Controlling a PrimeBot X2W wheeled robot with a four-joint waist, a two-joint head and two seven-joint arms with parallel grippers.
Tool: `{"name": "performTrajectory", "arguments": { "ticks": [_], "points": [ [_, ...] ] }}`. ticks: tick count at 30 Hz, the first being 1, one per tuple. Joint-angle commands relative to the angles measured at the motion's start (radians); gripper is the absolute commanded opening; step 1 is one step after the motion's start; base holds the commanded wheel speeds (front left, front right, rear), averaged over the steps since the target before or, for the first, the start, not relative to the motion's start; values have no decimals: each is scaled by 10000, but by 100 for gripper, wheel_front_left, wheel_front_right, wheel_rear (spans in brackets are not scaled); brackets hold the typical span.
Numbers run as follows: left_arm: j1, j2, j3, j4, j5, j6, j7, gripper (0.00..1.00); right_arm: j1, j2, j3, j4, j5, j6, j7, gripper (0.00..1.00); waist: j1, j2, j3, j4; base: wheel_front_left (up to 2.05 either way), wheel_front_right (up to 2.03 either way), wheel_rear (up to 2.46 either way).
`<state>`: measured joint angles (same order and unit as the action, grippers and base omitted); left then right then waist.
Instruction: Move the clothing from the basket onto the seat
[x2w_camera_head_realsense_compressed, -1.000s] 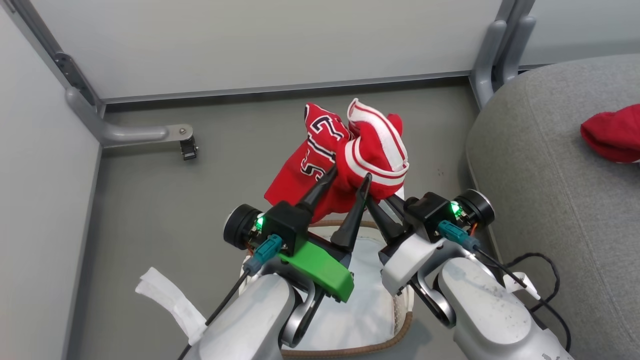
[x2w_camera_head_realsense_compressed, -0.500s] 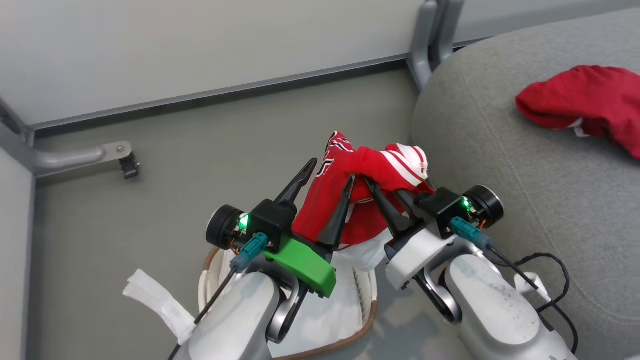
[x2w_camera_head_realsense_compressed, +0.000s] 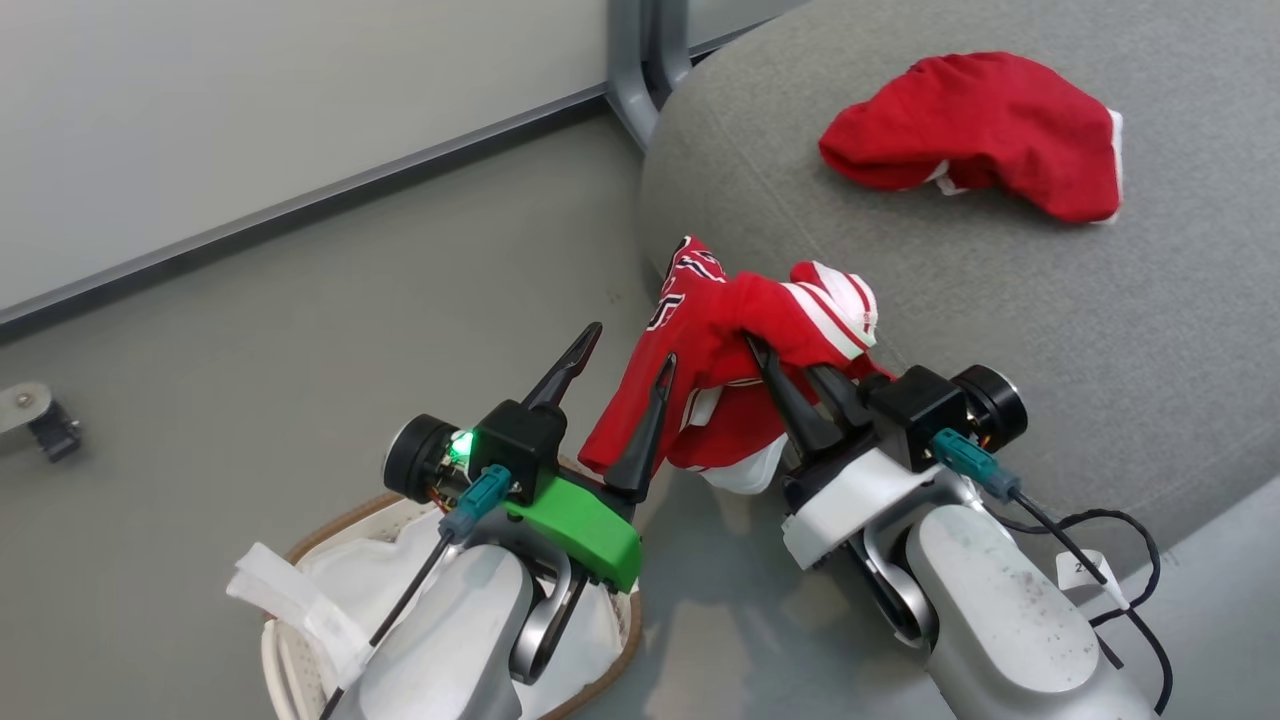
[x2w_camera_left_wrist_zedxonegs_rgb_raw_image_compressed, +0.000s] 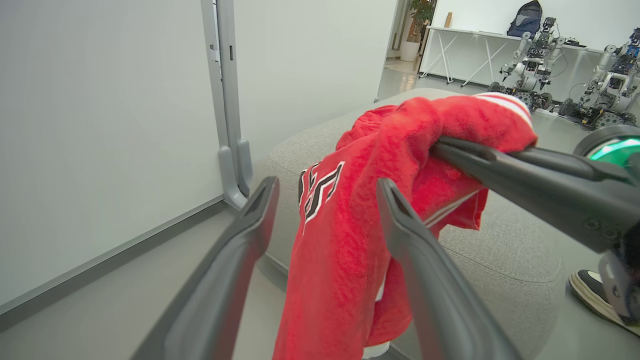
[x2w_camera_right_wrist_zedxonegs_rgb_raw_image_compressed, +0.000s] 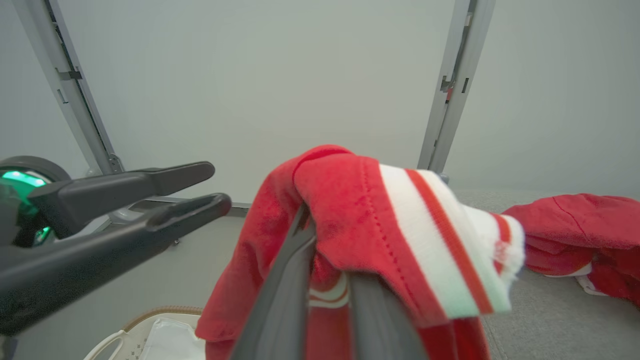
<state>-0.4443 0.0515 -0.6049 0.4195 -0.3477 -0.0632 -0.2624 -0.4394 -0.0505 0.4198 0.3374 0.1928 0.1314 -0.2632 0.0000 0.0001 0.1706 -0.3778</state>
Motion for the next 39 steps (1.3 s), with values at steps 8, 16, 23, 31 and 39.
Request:
{"name": "performTrajectory", "arguments": {
  "ticks": [8,16,23,31,39],
  "points": [
    [127,40,222,192,237,-147,-33,100,172,-20,-107,-276,-96,-15,-19,0,0,-1,298,-1189,0,0,0],
    [131,30,343,398,399,-231,-33,100,-289,-23,-766,-388,-659,-15,-19,0,0,-1,584,-1514,0,0,0],
    [-182,25,328,655,539,-349,-35,100,-1203,-23,-1658,-560,-1507,-15,-19,0,0,-1,966,-1563,0,0,0],
    [-272,138,389,953,710,-421,-33,100,-3059,-1010,-2607,-424,-2406,-15,-19,0,0,-1,1515,-1431,0,0,0],
    [-448,197,343,994,781,-510,-35,100,-5044,-2229,-3562,360,-3248,-15,-18,0,0,-1,2099,-924,0,0,0]
  ]
}}
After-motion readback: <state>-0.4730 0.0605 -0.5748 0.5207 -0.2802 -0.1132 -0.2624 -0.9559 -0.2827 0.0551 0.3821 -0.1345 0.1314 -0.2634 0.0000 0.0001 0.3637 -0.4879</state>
